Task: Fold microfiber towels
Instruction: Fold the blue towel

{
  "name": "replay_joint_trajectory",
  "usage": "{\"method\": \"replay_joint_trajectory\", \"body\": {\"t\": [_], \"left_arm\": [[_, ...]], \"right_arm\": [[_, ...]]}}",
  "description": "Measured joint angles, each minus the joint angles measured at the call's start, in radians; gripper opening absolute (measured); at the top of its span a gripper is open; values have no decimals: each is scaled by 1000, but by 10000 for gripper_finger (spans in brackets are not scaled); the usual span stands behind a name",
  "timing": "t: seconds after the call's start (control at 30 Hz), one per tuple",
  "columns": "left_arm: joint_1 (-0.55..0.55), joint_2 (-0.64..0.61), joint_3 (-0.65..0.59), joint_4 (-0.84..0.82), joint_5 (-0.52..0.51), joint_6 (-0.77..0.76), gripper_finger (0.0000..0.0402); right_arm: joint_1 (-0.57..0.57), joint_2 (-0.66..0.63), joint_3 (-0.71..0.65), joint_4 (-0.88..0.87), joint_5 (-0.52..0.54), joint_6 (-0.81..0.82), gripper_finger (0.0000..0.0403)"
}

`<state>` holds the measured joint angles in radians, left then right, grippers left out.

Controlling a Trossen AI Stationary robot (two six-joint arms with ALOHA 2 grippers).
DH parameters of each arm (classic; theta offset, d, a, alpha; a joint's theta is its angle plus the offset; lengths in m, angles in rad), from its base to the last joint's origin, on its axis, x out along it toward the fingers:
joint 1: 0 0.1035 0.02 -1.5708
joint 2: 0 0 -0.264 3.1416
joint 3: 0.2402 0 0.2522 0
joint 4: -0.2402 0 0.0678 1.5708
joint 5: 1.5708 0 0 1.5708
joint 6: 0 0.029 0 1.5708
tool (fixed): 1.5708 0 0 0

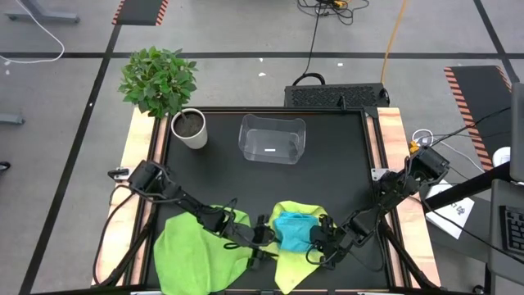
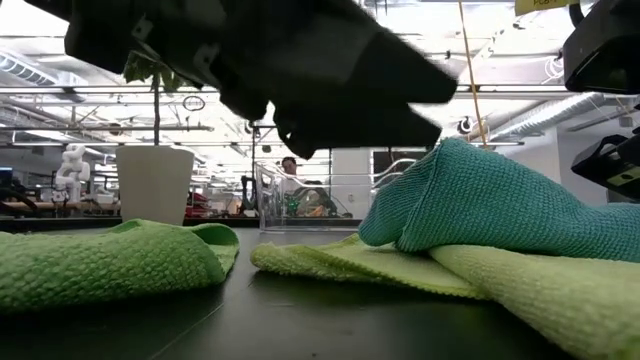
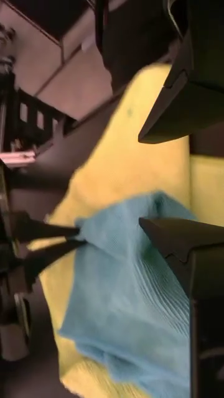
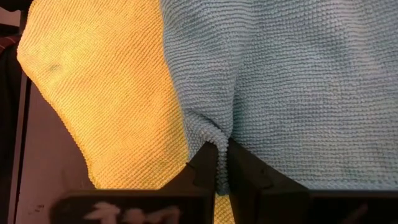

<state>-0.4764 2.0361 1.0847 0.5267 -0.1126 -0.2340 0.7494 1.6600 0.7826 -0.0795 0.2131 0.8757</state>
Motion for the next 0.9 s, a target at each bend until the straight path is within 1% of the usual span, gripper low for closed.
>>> {"method": "replay_joint_trajectory", "body": {"t": [0.07,0.23,0.4,0.47,0.57,0.63,0.73,0.8,0.83,0.9], "left_arm": [[-4,0,0,-3,-3,-25,207],[0,0,0,-55,-63,-86,207],[11,0,0,-58,-71,-110,207],[14,13,0,-39,-67,-118,207],[20,46,0,17,-22,-128,207],[22,71,10,68,-18,-128,207],[22,93,47,77,-18,-110,202],[21,98,69,75,-16,-65,184],[18,98,82,75,-9,-40,166],[16,98,99,79,22,17,118]], "right_arm": [[0,0,0,0,-1,1,14],[0,0,0,0,-2,2,14],[0,0,0,0,-3,2,14],[0,0,0,0,-3,2,14],[0,0,0,1,-3,0,14],[0,0,0,1,-3,-1,14],[-2,0,0,1,-3,-1,14],[-2,0,-1,2,-4,-5,14],[-2,0,-1,2,-5,-5,14],[-2,-4,-1,0,-8,-5,14]]}}
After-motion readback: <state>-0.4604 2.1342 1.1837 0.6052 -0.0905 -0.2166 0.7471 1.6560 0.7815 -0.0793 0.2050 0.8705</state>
